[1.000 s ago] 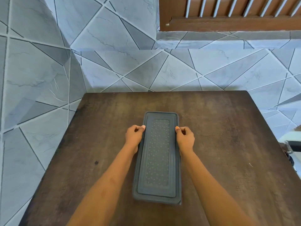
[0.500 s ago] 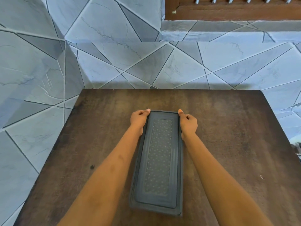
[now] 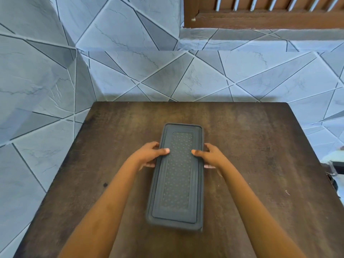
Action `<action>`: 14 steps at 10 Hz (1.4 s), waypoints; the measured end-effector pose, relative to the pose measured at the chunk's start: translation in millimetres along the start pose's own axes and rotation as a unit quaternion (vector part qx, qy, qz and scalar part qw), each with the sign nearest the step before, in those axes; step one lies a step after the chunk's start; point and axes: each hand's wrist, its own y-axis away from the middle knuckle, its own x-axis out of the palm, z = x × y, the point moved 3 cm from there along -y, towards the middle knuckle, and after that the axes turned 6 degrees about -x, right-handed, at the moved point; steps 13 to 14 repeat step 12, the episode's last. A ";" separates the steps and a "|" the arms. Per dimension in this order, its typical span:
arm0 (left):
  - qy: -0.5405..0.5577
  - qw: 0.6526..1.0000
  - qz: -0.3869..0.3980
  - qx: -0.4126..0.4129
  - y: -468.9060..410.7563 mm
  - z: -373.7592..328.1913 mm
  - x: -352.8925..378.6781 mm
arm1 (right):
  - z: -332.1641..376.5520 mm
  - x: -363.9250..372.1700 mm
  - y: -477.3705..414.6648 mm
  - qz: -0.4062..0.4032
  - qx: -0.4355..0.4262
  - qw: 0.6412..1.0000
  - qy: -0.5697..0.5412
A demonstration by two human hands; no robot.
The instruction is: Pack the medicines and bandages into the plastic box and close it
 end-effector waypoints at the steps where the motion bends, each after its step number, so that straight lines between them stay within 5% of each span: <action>1: -0.054 0.993 0.100 -0.038 20.3 32.6 -1.1 | -19.9 1.8 33.5 0.122 0.042 0.991 0.041; 3: 0.011 0.999 0.045 0.019 24.4 18.9 2.5 | -7.3 1.3 27.9 -0.011 -0.029 0.999 -0.022; 5: 0.075 0.994 -0.064 0.052 2.3 -17.6 10.1 | 14.9 -10.2 -8.1 -0.142 -0.098 0.982 0.072; 7: 0.074 0.985 -0.132 0.078 -26.9 -45.4 7.1 | 34.2 -24.4 -37.3 -0.159 -0.120 0.975 0.097; 10: -0.086 0.968 -0.209 0.111 -18.8 -65.6 6.2 | 53.1 -32.9 -33.1 -0.138 -0.147 0.941 0.272; 12: -0.151 0.885 -0.310 0.313 65.5 -95.9 1.7 | 94.6 -38.2 44.4 -0.227 -0.332 0.870 0.286; 14: -0.151 0.885 -0.310 0.313 65.5 -95.9 1.7 | 94.6 -38.2 44.4 -0.227 -0.332 0.870 0.286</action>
